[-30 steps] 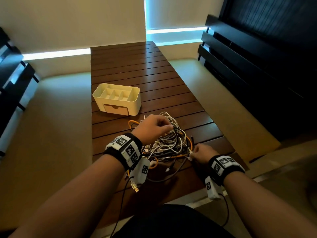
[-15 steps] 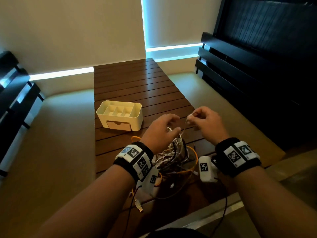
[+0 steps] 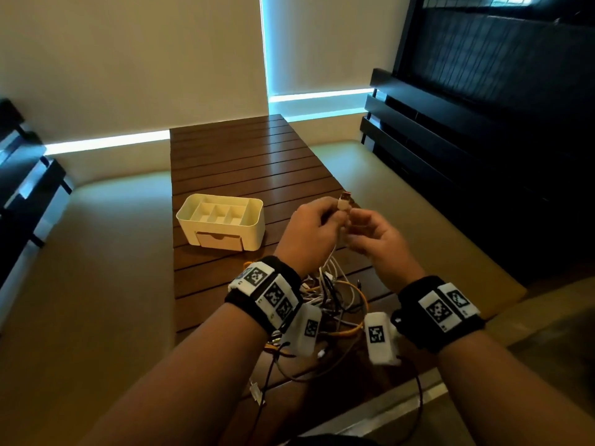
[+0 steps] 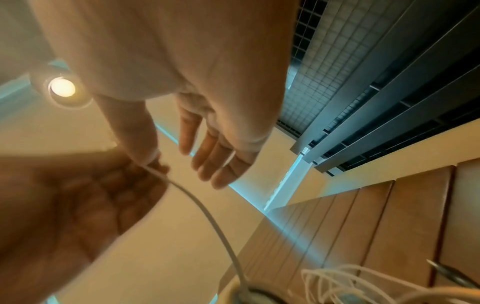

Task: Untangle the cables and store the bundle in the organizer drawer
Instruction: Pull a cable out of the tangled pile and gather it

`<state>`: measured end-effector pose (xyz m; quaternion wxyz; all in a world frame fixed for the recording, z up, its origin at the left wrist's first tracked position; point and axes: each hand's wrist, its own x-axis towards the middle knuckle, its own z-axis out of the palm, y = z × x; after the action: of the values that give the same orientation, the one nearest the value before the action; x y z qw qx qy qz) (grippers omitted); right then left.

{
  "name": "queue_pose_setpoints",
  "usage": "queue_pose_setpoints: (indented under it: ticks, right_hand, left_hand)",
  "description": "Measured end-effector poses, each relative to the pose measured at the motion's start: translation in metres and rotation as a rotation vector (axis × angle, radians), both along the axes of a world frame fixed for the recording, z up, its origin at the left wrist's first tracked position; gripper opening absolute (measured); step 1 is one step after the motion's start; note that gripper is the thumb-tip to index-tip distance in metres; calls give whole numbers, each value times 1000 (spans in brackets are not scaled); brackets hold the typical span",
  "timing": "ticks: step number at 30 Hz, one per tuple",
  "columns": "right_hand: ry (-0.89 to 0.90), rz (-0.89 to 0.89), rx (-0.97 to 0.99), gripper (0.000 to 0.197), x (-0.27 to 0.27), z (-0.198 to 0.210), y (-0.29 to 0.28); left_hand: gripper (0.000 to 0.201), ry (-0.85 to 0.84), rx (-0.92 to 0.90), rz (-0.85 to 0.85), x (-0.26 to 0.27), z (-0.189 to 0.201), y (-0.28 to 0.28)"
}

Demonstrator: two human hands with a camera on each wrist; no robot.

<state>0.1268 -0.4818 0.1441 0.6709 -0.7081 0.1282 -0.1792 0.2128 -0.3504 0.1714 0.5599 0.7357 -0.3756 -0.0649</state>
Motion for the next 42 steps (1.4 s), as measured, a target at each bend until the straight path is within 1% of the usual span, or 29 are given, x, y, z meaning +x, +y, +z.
queue_pose_setpoints:
  ticks: [2,4,5,8,10,12,14,16,18,20,21,22,24,25,26,28,30,32,35,38,40,42]
  right_hand:
    - [74,119,-42,29,2,-15,11]
    - [122,170,-124,13,5,-22,26]
    - [126,170,-161,13,8,-27,29]
    - [191,80,-182,27,21,-43,16]
    - [254,44,-217,31,28,-52,-2]
    - [290,50,-212,33,32,-55,-15]
    - [257,44,-143,35,36,-47,-20]
    - [164,26,-52,35,39,-28,-21]
    - [48,-8,43,32,41,-2,-24]
    - [-106,-39,150,25,39,32,-26]
    - [-171,-43,159,23,38,47,-27]
    - [-198,-52,94,22,35,59,-25]
    - [-145,-71,-161,20,32,67,-17]
    - [-101,-77,-268,18,30,66,-12]
    - [-71,-73,-329,16,30,62,-8]
    - [-56,-58,-350,14,28,51,-1]
    - [-76,-71,-337,11,26,41,0]
    - [-92,-71,-327,9,24,37,0]
    - [-84,-53,-335,11,22,33,2]
    - [-97,-39,-261,19,21,26,8]
    - [-71,6,-230,26,20,15,10]
    - [-15,66,-223,31,17,-1,10]
  left_hand:
    - [21,128,-94,-19,-2,11,0]
    - [23,293,-222,-60,-4,20,1]
    - [24,357,-282,-89,-3,25,3]
    - [27,463,-421,-136,-1,40,10]
    - [30,506,-480,-114,3,50,16]
    - [30,516,-508,-85,7,55,20]
    - [31,514,-524,-72,12,55,22]
    - [32,501,-509,-34,17,54,25]
    - [33,451,-469,15,22,55,28]
    - [34,368,-401,47,25,57,30]
    - [33,317,-355,62,26,58,30]
    - [32,261,-306,77,26,58,29]
    - [29,142,-202,103,24,57,26]
    - [27,91,-148,104,23,55,23]
    - [23,52,-95,94,21,52,21]
    - [18,9,10,58,17,44,18]
    - [20,-3,114,32,14,33,18]
    - [23,0,164,8,12,27,21]
    - [27,-16,185,-15,10,30,24]
    - [29,-39,156,-14,8,42,24]
    - [28,-40,87,-2,6,53,26]
    - [28,-4,-20,48,9,62,30]
